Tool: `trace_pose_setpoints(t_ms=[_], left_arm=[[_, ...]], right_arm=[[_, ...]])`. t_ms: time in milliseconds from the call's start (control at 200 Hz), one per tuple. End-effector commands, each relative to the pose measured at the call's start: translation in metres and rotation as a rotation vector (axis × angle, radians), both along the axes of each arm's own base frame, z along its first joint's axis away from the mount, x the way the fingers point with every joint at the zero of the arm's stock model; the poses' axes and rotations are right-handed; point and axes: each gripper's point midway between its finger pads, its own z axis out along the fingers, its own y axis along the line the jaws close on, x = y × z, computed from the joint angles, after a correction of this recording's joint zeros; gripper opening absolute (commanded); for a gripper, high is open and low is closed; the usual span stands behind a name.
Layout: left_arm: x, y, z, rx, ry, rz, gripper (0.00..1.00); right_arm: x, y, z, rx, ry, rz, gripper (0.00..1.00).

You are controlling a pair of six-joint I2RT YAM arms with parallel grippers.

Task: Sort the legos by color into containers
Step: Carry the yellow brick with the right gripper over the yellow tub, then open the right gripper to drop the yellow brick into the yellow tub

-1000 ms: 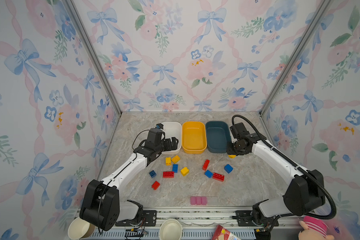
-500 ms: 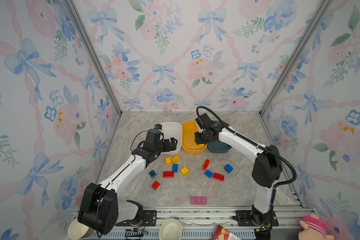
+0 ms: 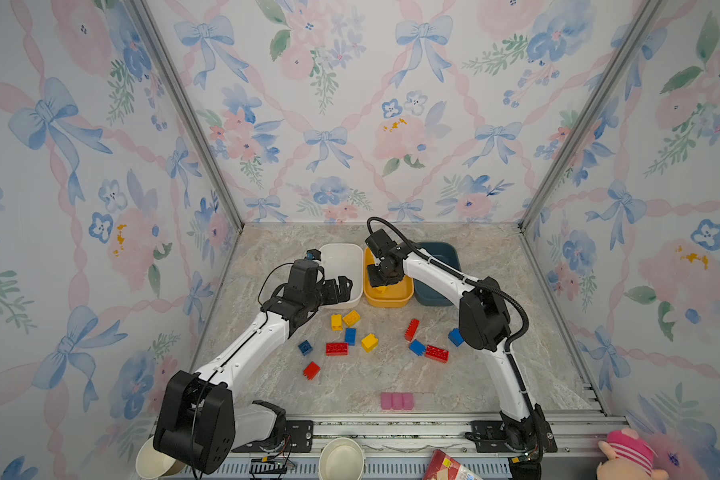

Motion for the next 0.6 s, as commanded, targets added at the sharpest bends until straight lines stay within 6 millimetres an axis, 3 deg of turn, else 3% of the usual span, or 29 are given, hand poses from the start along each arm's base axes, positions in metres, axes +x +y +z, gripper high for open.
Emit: trace_pose_setpoints(t_ms=[0,210,590], left_arm=[[-0.001,0.002,0.002,-0.016,-0.005,0.009,0.98],[0.000,0.003,0.002,-0.016,-0.002,0.012,0.98],[-0.001,0.002,0.005,-0.026,-0.006,0.011,0.98]], right_arm=[[-0.001,-0.005,-0.003,-0.013,0.026,-0.005,0.29],[-0.003,-0.008,0.009,-0.001,0.012,-0.004,0.49],[-0.017,-0.023,0.056,0.027,-0.047,-0.008,0.58]])
